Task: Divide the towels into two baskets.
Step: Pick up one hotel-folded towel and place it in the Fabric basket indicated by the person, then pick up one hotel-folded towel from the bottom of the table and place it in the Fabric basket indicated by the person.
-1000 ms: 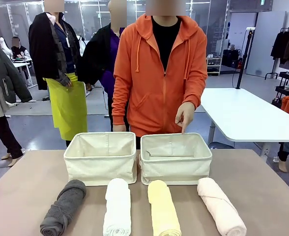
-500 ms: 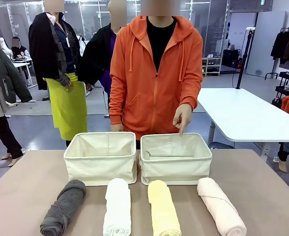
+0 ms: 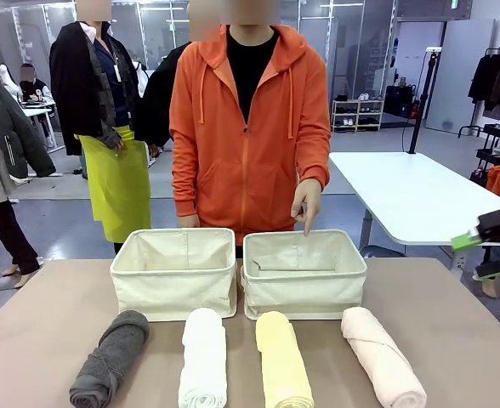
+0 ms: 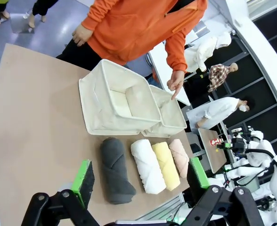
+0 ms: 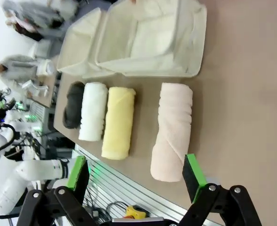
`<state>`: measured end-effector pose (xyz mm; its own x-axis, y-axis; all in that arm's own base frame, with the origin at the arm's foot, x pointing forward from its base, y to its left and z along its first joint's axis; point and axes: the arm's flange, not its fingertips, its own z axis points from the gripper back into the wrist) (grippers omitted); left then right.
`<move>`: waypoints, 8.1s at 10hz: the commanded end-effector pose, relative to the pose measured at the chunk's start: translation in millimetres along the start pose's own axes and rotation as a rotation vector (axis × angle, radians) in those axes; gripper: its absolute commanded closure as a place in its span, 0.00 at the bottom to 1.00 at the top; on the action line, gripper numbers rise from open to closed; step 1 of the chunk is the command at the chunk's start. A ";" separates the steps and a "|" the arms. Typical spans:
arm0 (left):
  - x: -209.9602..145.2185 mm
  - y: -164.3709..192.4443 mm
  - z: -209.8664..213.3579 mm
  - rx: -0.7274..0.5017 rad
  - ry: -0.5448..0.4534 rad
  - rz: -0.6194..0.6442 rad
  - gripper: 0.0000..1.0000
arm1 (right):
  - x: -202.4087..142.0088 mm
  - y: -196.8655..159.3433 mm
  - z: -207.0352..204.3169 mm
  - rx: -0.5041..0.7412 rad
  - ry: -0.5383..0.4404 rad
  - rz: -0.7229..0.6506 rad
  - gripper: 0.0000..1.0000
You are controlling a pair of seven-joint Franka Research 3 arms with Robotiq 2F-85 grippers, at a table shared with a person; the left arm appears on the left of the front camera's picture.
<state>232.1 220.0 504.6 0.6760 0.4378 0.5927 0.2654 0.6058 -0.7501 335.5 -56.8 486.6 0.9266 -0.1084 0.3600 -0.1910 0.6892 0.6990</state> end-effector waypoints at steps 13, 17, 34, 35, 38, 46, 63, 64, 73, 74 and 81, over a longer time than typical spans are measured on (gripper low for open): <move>1.3 0.1 2.1 -0.020 -0.010 -0.012 0.00 | -100.2 -12.3 -209.0 -0.515 0.279 0.163 0.00; 1.3 0.1 2.1 -0.020 -0.010 -0.012 0.00 | -114.6 -16.9 -227.9 -0.559 0.312 0.183 0.00; 1.3 0.1 2.1 -0.020 -0.010 -0.012 0.00 | -38.4 124.9 -167.7 -0.356 0.604 0.921 0.68; 1.3 0.1 2.1 -0.020 -0.010 -0.012 0.00 | -36.7 131.5 -171.0 -0.316 0.662 1.018 0.68; 1.3 0.1 2.1 -0.020 -0.010 -0.012 0.00 | -48.3 138.4 -177.7 -0.268 0.691 1.226 0.68; 1.3 0.1 2.1 -0.020 -0.010 -0.012 0.00 | -7.6 161.5 -194.2 -0.261 0.711 1.391 0.68; 1.3 0.1 2.1 -0.020 -0.010 -0.012 0.00 | 185.9 131.2 -374.7 -0.389 0.704 1.582 0.66; 1.3 0.1 2.1 -0.020 -0.010 -0.012 0.00 | 184.8 128.1 -376.0 -0.383 0.707 1.574 0.49; 1.3 0.1 2.1 -0.020 -0.010 -0.012 0.00 | 177.8 123.9 -373.6 -0.369 0.722 1.548 0.00; 1.3 0.1 2.1 -0.020 -0.010 -0.012 0.00 | 186.1 125.0 -379.6 -0.371 0.715 1.565 0.00; 1.3 0.1 2.1 -0.020 -0.010 -0.012 0.00 | 186.1 125.0 -379.6 -0.371 0.715 1.565 0.00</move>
<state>232.3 220.3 504.3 0.6763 0.4383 0.5920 0.2640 0.6060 -0.7504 607.0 281.3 405.8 -0.0714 0.9917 0.1069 -0.9775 -0.0482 -0.2053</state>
